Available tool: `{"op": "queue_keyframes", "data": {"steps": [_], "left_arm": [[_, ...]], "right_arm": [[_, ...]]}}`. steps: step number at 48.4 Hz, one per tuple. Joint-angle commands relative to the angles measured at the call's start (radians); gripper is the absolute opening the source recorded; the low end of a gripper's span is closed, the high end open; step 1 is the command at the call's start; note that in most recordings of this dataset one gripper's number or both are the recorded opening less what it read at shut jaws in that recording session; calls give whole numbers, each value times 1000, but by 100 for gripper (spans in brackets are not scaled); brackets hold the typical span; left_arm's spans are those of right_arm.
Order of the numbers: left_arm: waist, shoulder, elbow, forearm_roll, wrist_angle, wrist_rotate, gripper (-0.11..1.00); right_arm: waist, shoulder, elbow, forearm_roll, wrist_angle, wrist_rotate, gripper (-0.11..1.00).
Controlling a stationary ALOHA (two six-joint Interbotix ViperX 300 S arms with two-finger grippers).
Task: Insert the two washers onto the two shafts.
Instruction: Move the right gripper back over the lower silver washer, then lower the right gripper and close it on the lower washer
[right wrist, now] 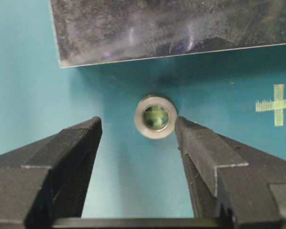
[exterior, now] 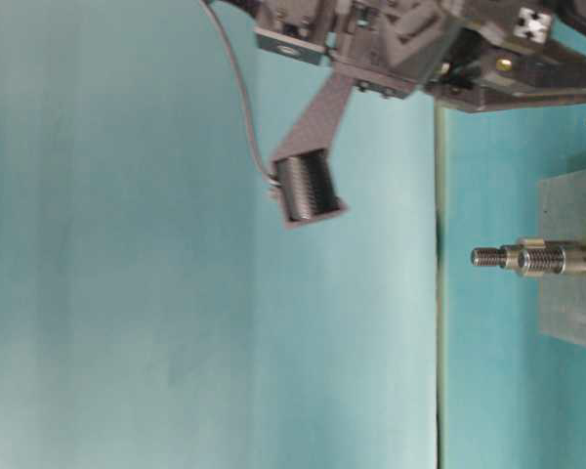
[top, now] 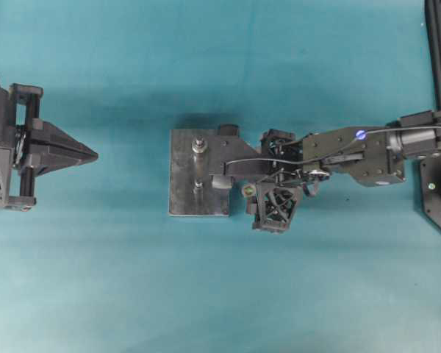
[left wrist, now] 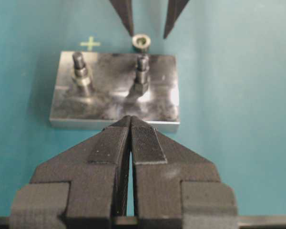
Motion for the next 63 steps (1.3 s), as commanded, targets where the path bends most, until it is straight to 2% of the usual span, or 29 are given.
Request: {"op": "queue_keyframes", "data": {"steps": [1,34,40,47,63], "left_arm": [[0,-2,-11,3,-9,-2,0],[0,0,-11,3,-9,-2,0],[0,-2,-12,3,-9,-2,0],[0,-2,-12,3,-9,-2,0],[0,-2,-14,3,-9,-2,0]], "right_arm": [[-3,-8,-11,0,-14,11,68],[-6,26,-15,-3,-28,9,66],[-6,26,-15,-3,-28,11,57],[-6,26,-18,-3,-25,11,33],[-6,-8,-49,-5,26,11,33]]}}
